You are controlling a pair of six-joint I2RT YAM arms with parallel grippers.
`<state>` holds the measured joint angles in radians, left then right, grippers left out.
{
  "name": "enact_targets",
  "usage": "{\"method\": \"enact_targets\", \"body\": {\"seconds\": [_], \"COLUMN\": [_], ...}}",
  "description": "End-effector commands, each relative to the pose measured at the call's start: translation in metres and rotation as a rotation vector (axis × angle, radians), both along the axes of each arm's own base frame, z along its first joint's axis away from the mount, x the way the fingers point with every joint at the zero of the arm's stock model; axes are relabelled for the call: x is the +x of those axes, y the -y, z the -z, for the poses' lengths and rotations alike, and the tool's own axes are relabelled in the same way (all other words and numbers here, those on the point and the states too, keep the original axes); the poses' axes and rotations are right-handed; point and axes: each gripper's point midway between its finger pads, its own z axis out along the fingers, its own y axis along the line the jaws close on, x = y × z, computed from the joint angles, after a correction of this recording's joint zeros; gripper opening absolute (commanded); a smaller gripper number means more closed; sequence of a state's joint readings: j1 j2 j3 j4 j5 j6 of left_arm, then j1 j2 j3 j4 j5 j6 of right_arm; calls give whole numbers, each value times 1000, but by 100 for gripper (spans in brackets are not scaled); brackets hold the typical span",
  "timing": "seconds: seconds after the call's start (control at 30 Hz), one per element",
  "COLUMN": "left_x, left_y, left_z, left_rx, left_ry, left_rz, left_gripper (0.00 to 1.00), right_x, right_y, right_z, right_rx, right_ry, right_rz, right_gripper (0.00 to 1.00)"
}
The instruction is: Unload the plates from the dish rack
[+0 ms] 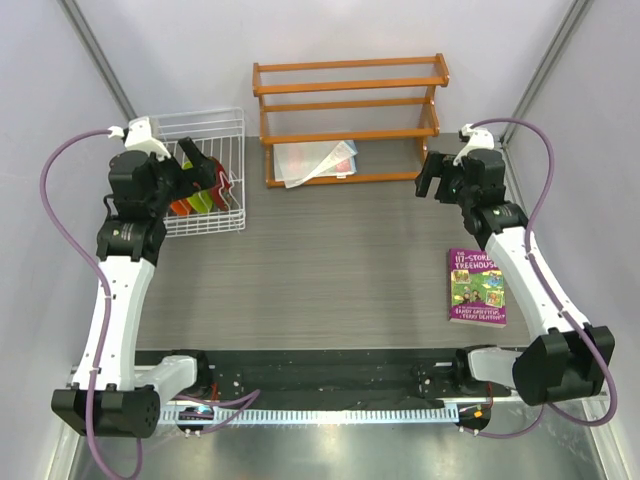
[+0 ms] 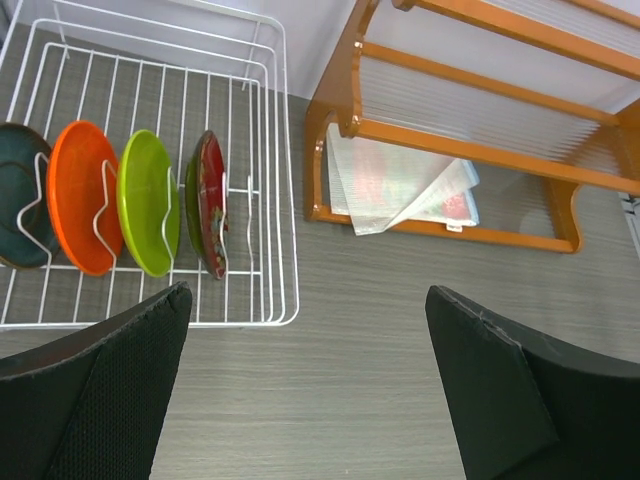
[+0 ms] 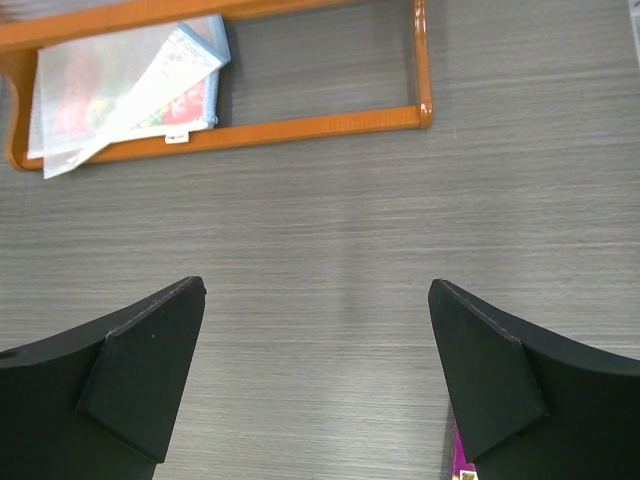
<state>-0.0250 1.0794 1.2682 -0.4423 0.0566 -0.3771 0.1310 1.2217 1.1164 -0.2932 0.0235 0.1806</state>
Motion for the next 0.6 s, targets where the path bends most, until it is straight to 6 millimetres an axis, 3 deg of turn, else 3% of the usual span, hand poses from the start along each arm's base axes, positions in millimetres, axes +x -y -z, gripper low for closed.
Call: {"method": "enact_targets", "body": {"seconds": [0.0,0.07,0.17,0.3,0.57], "left_x": [17,32,52,77,120], "left_y": [-12,-30,-36,-30,-22], "left_z": [-12,5,23,38,63], "left_rx": [27,57,58,25,-18], "left_ry": [46,-3,-26,-24,-28], "left_rz": [-63,-159,-201,-186,-163], "left_gripper": [100,99,99,100,88], "right_x": [7,8,8,8,14], "right_y": [-2,-2,-3,-2,-1], "right_z": [-1,3,10,22,46], "right_rx": [-2,-5,-7,-13,-42], "right_ry": [6,-8,-24,-51,-112], "right_rz": [-4,-8,-9,-9,-15], "right_gripper": [100,100,100,100,100]}}
